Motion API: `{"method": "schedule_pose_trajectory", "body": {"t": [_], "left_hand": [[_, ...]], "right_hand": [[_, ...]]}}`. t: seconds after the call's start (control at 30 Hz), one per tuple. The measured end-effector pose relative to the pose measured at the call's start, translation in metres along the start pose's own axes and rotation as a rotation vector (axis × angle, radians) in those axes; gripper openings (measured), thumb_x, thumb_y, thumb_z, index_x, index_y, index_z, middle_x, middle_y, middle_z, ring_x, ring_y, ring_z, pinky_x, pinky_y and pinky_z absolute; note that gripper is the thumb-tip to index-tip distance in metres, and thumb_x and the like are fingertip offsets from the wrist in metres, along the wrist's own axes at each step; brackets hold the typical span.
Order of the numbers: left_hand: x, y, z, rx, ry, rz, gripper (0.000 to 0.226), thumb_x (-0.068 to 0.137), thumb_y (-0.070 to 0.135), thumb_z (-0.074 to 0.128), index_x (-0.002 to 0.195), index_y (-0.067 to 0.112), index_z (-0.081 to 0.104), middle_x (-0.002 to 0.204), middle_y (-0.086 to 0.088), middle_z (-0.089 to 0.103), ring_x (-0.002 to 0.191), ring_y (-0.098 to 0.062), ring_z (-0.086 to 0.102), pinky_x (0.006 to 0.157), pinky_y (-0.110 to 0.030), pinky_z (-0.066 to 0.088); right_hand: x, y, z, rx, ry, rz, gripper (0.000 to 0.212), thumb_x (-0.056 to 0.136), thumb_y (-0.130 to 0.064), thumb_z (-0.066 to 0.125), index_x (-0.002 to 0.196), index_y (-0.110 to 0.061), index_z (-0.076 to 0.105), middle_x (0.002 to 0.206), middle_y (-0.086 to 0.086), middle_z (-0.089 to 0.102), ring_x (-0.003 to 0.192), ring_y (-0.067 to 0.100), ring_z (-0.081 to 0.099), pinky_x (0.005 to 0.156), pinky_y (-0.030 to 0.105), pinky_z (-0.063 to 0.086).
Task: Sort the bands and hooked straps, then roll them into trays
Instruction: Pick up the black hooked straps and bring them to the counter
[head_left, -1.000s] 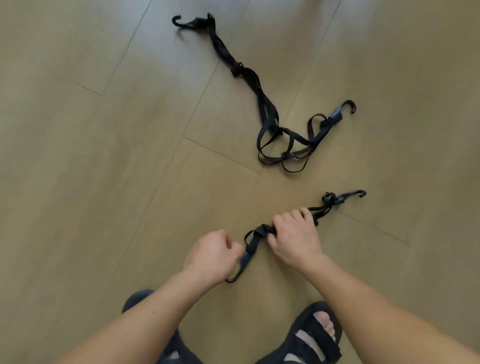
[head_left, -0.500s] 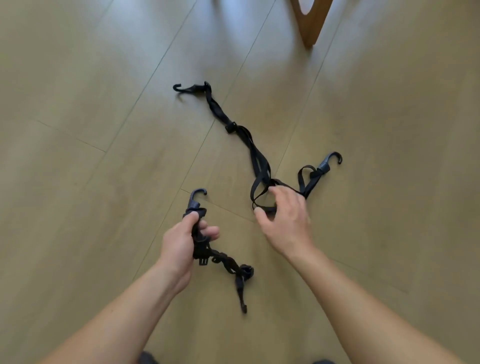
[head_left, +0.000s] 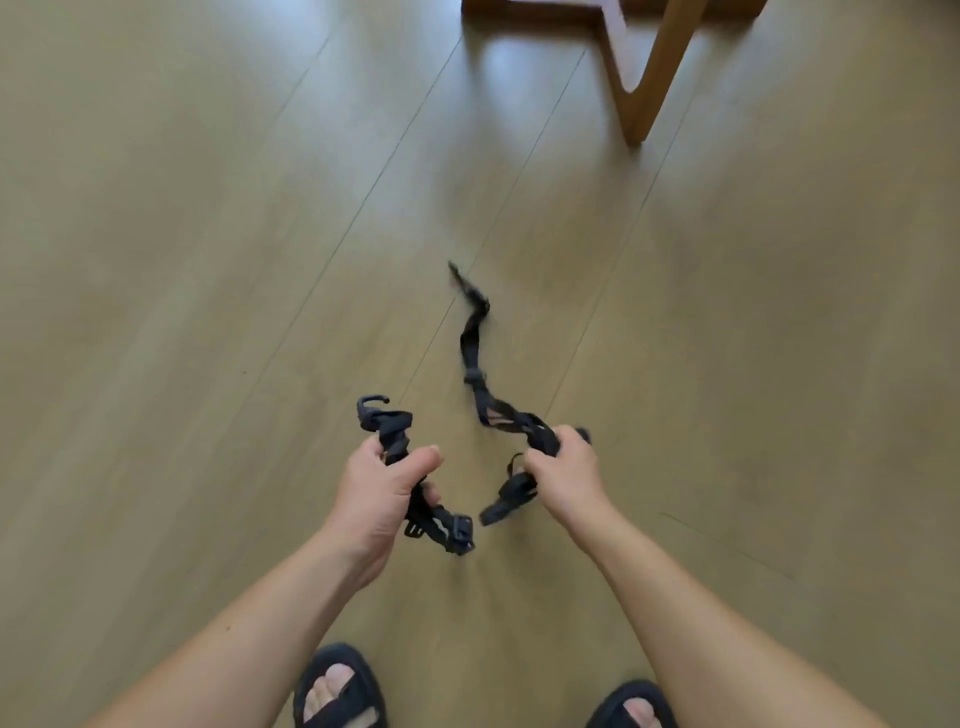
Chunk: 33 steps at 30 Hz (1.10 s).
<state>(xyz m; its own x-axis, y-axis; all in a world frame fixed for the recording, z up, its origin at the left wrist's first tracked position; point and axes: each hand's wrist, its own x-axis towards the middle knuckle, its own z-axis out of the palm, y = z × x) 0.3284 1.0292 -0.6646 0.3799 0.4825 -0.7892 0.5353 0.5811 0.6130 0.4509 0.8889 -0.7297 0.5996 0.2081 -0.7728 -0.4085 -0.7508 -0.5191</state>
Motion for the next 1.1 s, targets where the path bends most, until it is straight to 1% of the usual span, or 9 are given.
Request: {"method": "schedule_pose_trajectory", "body": {"t": [0.1,0.17,0.27,0.37,0.47,0.67,0.77,0.97,1.1], "left_hand": [[-0.056,0.046,0.001,0.103,-0.105,0.022,0.038,0.073,0.020,0.081,0.098,0.011,0.054,0.067,-0.004,0.060,0.062,-0.016,0.061,0.071,-0.033,0.049],[-0.098,0.079,0.005,0.173,-0.156,0.024,0.049,0.065,0.018,0.077,0.109,0.010,0.056,0.083,-0.008,0.066,0.074,-0.017,0.064,0.076,-0.036,0.049],[-0.168,0.135,0.020,0.241,-0.172,0.096,0.061,0.079,0.005,0.071,0.126,0.032,0.043,0.098,0.003,0.074,0.074,-0.010,0.067,0.066,-0.024,0.054],[-0.251,0.198,0.041,0.284,-0.208,0.237,0.053,0.092,0.003,0.060,0.126,0.043,0.047,0.099,0.000,0.075,0.058,-0.010,0.062,0.059,-0.020,0.053],[-0.340,0.260,0.065,0.283,-0.296,0.347,0.048,0.094,0.006,0.060,0.125,0.041,0.059,0.101,-0.007,0.074,0.052,-0.015,0.057,0.056,-0.025,0.052],[-0.490,0.348,0.116,0.445,-0.552,0.457,0.079,0.078,0.021,0.073,0.146,0.038,0.038,0.122,0.000,0.061,0.074,-0.009,0.068,0.068,-0.022,0.055],[-0.547,0.375,0.138,0.582,-0.636,0.568,0.082,0.069,0.022,0.073,0.143,0.040,0.041,0.122,0.002,0.060,0.073,-0.008,0.069,0.067,-0.017,0.053],[-0.631,0.421,0.174,0.717,-0.914,0.741,0.084,0.063,0.022,0.079,0.138,0.043,0.046,0.113,0.007,0.066,0.097,-0.009,0.066,0.089,-0.029,0.054],[-0.671,0.437,0.181,0.858,-0.994,0.933,0.054,0.069,0.028,0.084,0.118,0.029,0.061,0.100,0.009,0.071,0.096,-0.007,0.067,0.085,-0.029,0.056]], "right_hand": [[-0.063,-0.036,-0.051,0.095,0.030,-0.048,0.019,0.085,-0.009,0.060,0.100,-0.021,0.058,0.094,-0.002,0.066,0.087,0.019,0.062,0.070,0.029,0.047],[-0.113,-0.064,-0.089,0.161,0.017,-0.110,0.017,0.087,-0.006,0.059,0.098,-0.019,0.059,0.080,-0.007,0.071,0.078,0.014,0.068,0.065,0.023,0.050],[-0.198,-0.110,-0.146,0.284,-0.010,-0.182,0.014,0.089,-0.003,0.056,0.096,-0.015,0.061,0.061,-0.007,0.067,0.058,0.005,0.066,0.055,0.016,0.049],[-0.289,-0.153,-0.203,0.371,-0.011,-0.235,0.014,0.091,-0.003,0.057,0.096,-0.014,0.062,0.065,0.002,0.061,0.062,0.018,0.059,0.057,0.032,0.050],[-0.384,-0.195,-0.263,0.407,-0.022,-0.328,0.015,0.092,-0.001,0.059,0.099,-0.014,0.062,0.065,0.006,0.059,0.067,0.024,0.057,0.056,0.036,0.049],[-0.543,-0.252,-0.371,0.254,0.134,-0.527,0.020,0.090,-0.009,0.067,0.099,-0.025,0.061,0.075,-0.001,0.068,0.064,0.011,0.064,0.062,0.033,0.058],[-0.602,-0.262,-0.409,0.117,0.252,-0.642,0.020,0.090,-0.018,0.068,0.098,-0.034,0.058,0.080,-0.006,0.069,0.069,0.007,0.068,0.060,0.022,0.056],[-0.689,-0.292,-0.448,0.106,0.479,-0.853,0.014,0.083,-0.030,0.070,0.094,-0.031,0.062,0.081,-0.007,0.068,0.077,0.012,0.068,0.069,0.034,0.059],[-0.733,-0.309,-0.452,0.235,0.527,-0.974,0.018,0.079,-0.031,0.073,0.094,-0.026,0.066,0.082,-0.006,0.071,0.079,0.013,0.071,0.072,0.029,0.060]]}}
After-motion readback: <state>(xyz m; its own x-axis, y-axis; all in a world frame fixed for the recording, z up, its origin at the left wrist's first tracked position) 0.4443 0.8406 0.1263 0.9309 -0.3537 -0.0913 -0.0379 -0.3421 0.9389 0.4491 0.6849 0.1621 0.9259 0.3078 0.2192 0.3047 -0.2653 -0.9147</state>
